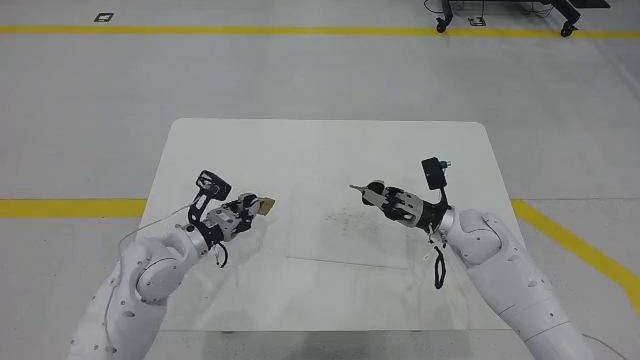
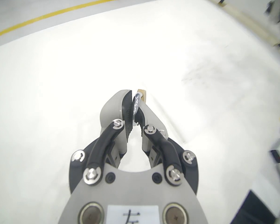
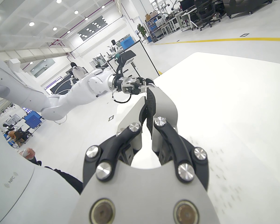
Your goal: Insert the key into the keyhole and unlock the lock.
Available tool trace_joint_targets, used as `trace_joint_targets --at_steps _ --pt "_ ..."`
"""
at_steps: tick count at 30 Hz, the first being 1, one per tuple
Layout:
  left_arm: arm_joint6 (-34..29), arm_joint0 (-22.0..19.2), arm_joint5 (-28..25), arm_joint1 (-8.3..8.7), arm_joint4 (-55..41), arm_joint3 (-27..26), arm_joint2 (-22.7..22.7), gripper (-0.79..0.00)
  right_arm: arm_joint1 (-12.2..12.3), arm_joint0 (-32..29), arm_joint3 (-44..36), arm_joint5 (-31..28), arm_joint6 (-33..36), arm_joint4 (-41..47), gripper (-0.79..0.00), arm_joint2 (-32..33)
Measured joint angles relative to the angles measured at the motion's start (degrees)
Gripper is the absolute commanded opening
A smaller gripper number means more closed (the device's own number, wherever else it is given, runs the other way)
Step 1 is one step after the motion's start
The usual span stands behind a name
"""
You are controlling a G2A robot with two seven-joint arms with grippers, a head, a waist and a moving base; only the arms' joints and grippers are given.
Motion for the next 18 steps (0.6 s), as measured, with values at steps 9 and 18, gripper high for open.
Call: trace_joint_targets --at_steps 9,18 --pt "-7.34 -13.56 -10.19 -1.56 -37.66 20.39 6.74 -0.785 0.0 0.0 0.0 0.0 0.0 0.0 -0.785 0.0" --pt "-6.94 -12.27 -10.12 -1.86 -39.53 19.99 7.68 -0.785 0.0 0.0 0.0 0.0 0.0 0.0 -0.785 0.0"
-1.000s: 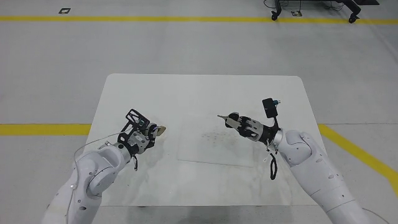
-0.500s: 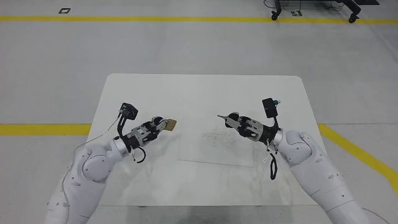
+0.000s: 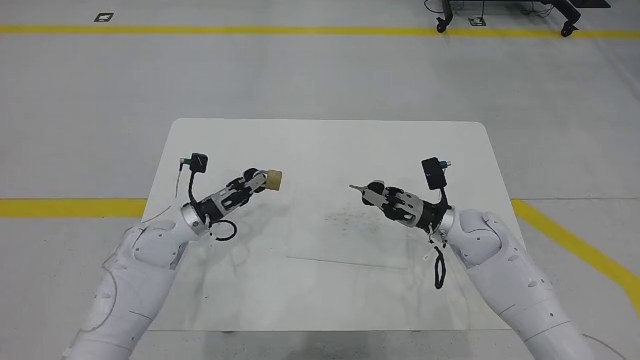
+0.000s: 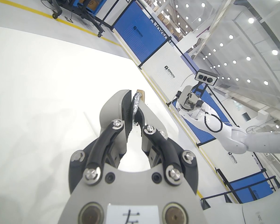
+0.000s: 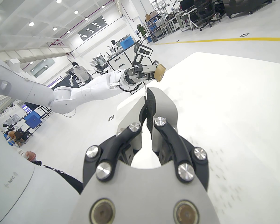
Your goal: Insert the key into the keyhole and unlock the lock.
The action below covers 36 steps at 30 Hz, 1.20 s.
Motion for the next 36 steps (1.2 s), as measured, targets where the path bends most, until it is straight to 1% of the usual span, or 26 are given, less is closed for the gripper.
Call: trace_joint_targets --at_steps 3,4,6,10,13,16,19,23,30,36 --pt "-4.83 0.16 -0.38 -0.34 -12.12 1.26 1.45 -0.785 -0.26 0.08 -0.61 1.18 -0.5 0.39 -0.785 -0.77" --pt "-7.57 -0.28 -0.3 -0.44 -17.04 1.99 2.11 -0.785 -0.57 0.47 -0.88 2.12 -0.86 1.05 -0.785 -1.78" --pt "-11.61 -1.33 0.24 -0.62 -23.07 3.2 3.0 -0.785 -1.15 1.72 -0.48 2.97 -1.16 2.62 -0.785 -3.64" --pt "-22.45 -4.77 4.12 -1.12 -35.27 6.63 5.04 -0.785 -2.79 5.77 2.31 4.17 -2.68 7.02 -0.785 -7.86" --pt "-29.04 -6.56 5.5 -1.55 -41.39 9.79 6.03 -0.785 -3.87 8.14 4.38 4.79 -3.8 9.12 -0.785 -10.13" --pt "-34.0 -7.93 5.55 -2.01 -43.73 11.84 7.28 -0.785 -4.95 10.12 6.07 5.9 -5.0 10.42 -0.785 -12.11" --pt "-36.43 -8.96 6.45 -2.41 -44.8 12.13 8.33 -0.785 -6.08 11.94 7.45 6.88 -6.2 11.59 -0.785 -14.03" --pt "-38.09 -9.63 8.26 -2.55 -45.44 12.14 8.82 -0.785 -7.59 14.2 9.2 7.61 -7.55 12.23 -0.785 -16.43" --pt "-38.73 -9.6 8.9 -2.52 -45.79 12.29 8.49 -0.785 -9.89 17.48 12.8 8.51 -7.88 11.37 -0.785 -19.97" --pt "-38.97 -9.79 9.13 -2.46 -45.94 12.75 7.99 -0.785 -11.38 19.27 13.96 9.11 -6.3 10.25 -0.785 -22.24"
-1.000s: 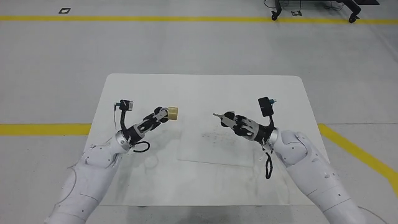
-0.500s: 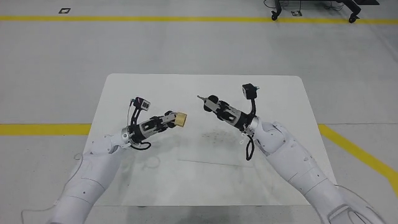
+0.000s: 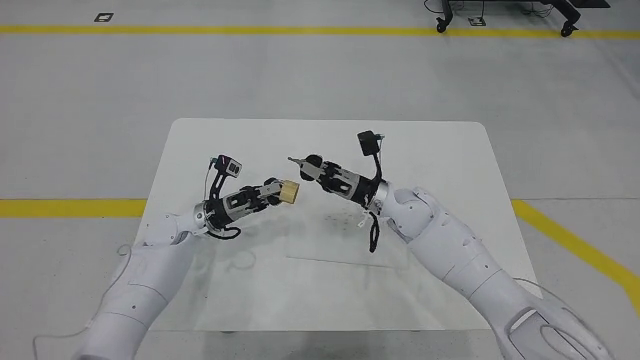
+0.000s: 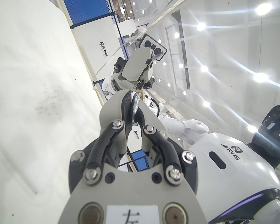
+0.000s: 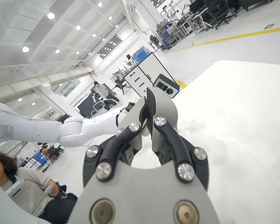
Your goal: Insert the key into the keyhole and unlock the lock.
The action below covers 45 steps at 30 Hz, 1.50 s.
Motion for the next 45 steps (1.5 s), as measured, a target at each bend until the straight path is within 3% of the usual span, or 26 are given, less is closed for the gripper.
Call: trace_joint_targets --at_steps 13,22,27,31,35,40,45 --pt "-1.06 -1.73 1.08 -0.47 -1.44 4.74 -0.45 -0.785 -1.29 2.17 4.04 -6.07 9.93 7.18 -0.785 -1.9" --pt "2.34 -2.61 -2.41 -0.63 3.01 6.83 -1.09 -0.785 -1.04 1.96 5.36 -7.54 9.84 8.63 -0.785 0.42" --pt "2.67 -2.37 -1.69 -0.61 2.62 6.57 -1.14 -0.785 -1.04 1.96 5.35 -7.53 9.85 8.62 -0.785 0.39" --pt "10.61 -0.83 1.66 -0.61 6.95 2.85 -1.05 -0.785 -0.74 0.29 4.44 -7.59 9.84 11.24 -0.785 1.17" --pt "18.23 -0.65 10.42 -0.46 12.98 -2.22 -0.52 -0.785 0.45 -3.22 3.76 -6.71 13.23 17.95 -0.785 3.04" --pt "18.7 -1.15 21.44 -0.68 13.21 -7.84 0.69 -0.785 2.78 -7.49 2.06 -3.76 21.48 23.34 -0.785 6.33" --pt "19.58 -1.35 24.76 -0.8 15.73 -8.24 1.52 -0.785 5.59 -13.68 -3.57 -2.27 24.56 22.93 -0.785 12.27"
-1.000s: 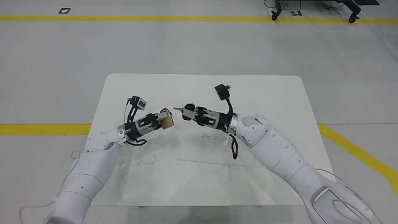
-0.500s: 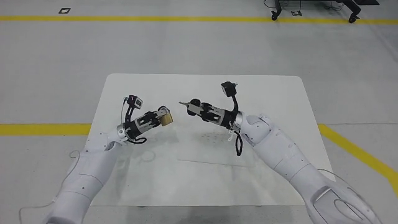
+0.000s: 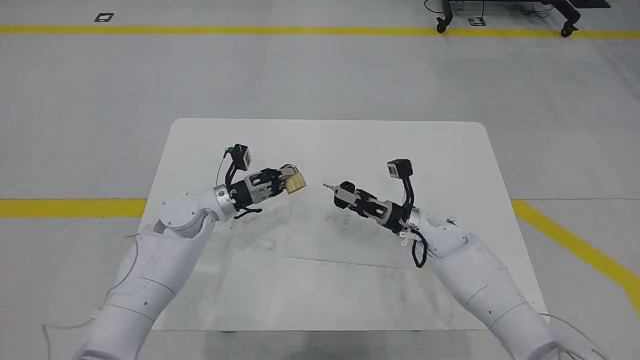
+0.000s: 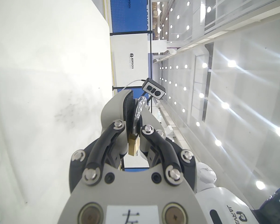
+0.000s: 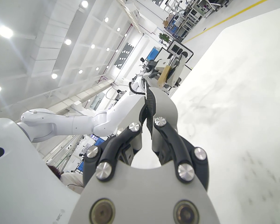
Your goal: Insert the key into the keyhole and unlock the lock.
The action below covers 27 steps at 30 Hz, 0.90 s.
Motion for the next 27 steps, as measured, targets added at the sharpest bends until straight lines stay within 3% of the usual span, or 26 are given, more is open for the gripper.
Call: trace_joint_targets --at_steps 2,8,12,20,27 --pt "-0.04 0.11 0.5 0.02 0.2 0.17 0.04 -0.785 0.74 -1.73 -2.17 0.41 -0.4 -0.58 -0.785 2.56" --pt "0.0 0.14 0.45 0.02 0.18 0.13 0.04 -0.785 0.71 -1.67 -2.08 0.37 -0.48 -0.57 -0.785 2.35" --pt "4.46 1.71 2.4 0.09 3.58 -1.69 0.07 -0.785 0.68 -1.82 -2.42 0.76 -0.56 -0.71 -0.785 2.14" --pt "6.48 -0.29 13.13 -0.97 -0.32 -4.28 2.01 -0.785 0.82 -4.73 -8.68 17.63 0.94 2.07 -0.785 1.09" --pt "6.91 -3.13 13.26 -2.15 -1.95 -2.35 3.93 -0.785 2.23 -11.15 -16.23 23.44 0.02 0.99 -0.785 5.01"
